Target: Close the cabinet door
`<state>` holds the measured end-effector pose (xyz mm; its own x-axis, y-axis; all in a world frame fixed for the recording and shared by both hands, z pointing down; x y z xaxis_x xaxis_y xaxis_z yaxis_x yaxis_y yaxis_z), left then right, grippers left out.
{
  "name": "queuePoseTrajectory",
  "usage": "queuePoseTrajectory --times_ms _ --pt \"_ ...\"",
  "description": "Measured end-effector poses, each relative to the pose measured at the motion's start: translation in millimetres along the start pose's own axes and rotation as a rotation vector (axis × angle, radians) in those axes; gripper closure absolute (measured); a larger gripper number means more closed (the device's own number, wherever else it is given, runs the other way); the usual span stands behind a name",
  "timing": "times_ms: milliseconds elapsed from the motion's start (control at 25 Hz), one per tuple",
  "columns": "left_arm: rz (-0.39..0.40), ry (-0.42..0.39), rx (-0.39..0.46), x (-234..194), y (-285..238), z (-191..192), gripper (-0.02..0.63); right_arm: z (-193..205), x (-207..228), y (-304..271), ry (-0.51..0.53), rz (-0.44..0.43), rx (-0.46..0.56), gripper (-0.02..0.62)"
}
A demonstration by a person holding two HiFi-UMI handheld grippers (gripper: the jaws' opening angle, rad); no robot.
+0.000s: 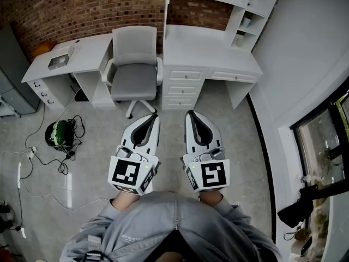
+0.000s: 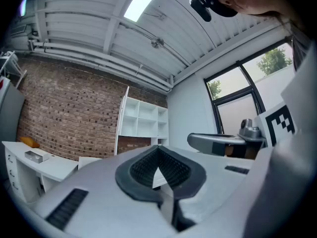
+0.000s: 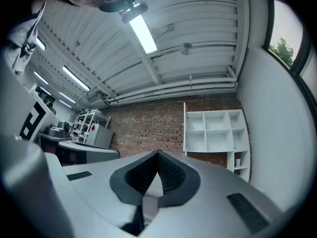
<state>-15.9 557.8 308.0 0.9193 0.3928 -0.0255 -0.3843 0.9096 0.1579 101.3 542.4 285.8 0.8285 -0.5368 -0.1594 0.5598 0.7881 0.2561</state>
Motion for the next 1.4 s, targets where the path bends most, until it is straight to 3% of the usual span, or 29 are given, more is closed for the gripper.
queuePoseTrajectory --times_ms 920,1400 --pt "-0.041 -0.005 -0.012 27 -24 11 0.6 12 38 5 -0.045 -0.037 0.01 0.569" --pt "-0.033 0.008 -0.005 -18 -75 26 0.6 37 54 -53 -0.033 -0.03 0.007 0.569"
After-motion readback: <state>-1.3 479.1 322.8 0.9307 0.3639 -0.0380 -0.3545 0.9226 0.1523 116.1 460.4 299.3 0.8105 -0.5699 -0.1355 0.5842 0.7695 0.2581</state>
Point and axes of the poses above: the fingertips, and each gripper's own axes: y backward along the fingers, x to its right, z out of its underside, the point moved 4 cm from there along y, backward along the fingers, and after that the axes turned 3 degrees about x, right-handed, at the moved point
